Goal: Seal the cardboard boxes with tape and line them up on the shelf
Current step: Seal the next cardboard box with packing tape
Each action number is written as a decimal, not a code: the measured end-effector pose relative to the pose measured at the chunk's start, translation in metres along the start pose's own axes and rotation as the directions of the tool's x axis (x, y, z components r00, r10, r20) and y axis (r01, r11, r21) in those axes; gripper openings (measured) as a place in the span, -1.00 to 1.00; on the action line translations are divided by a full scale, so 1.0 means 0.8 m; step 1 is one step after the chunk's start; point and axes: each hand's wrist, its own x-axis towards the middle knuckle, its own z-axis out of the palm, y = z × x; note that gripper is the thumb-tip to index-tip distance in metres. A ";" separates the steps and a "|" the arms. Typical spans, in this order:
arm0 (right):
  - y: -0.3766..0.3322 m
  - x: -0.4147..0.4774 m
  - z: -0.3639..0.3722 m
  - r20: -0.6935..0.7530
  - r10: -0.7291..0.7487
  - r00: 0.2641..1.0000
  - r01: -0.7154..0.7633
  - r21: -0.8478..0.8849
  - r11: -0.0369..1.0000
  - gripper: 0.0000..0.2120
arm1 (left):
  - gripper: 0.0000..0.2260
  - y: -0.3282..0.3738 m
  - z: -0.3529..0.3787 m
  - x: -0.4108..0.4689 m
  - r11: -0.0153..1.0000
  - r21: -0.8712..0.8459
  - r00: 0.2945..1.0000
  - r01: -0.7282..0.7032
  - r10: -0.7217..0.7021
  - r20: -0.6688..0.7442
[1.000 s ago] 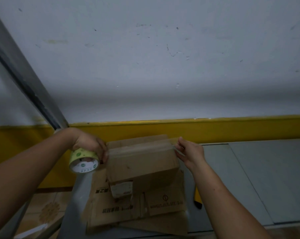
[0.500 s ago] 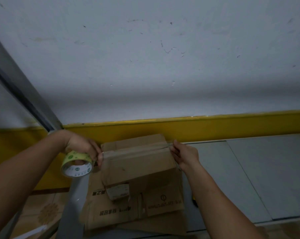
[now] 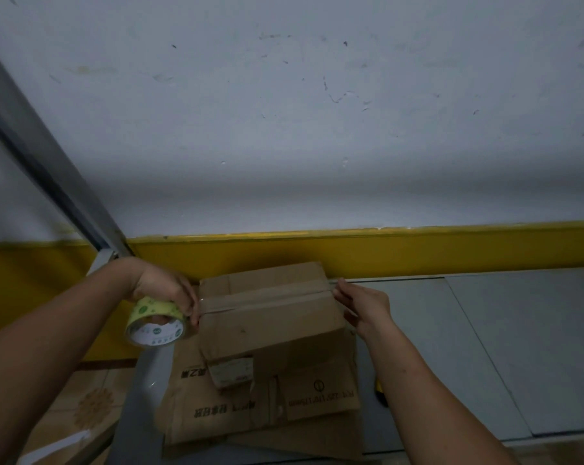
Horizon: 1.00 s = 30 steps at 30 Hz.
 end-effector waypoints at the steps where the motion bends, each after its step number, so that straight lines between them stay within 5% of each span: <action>1: 0.000 0.001 -0.001 -0.004 -0.012 1.000 0.012 -0.031 0.999 -0.84 | -0.84 0.001 0.001 0.003 0.999 0.026 1.000 0.019 -0.019 -0.017; 16: 0.026 0.004 0.012 -0.001 -0.106 0.994 0.105 -0.151 0.983 -0.80 | -0.79 -0.010 0.014 0.023 0.994 -0.067 0.982 0.089 -0.099 -0.159; 24: 0.045 0.009 0.003 0.154 0.265 0.952 -0.261 -0.048 0.964 -0.39 | -0.77 0.004 0.021 0.019 0.996 0.047 0.984 0.074 -0.065 -0.165; 30: 0.032 0.012 0.003 0.160 0.271 0.949 -0.248 -0.151 0.957 -0.68 | -0.79 0.005 0.025 0.018 0.998 0.031 0.980 0.057 -0.050 -0.191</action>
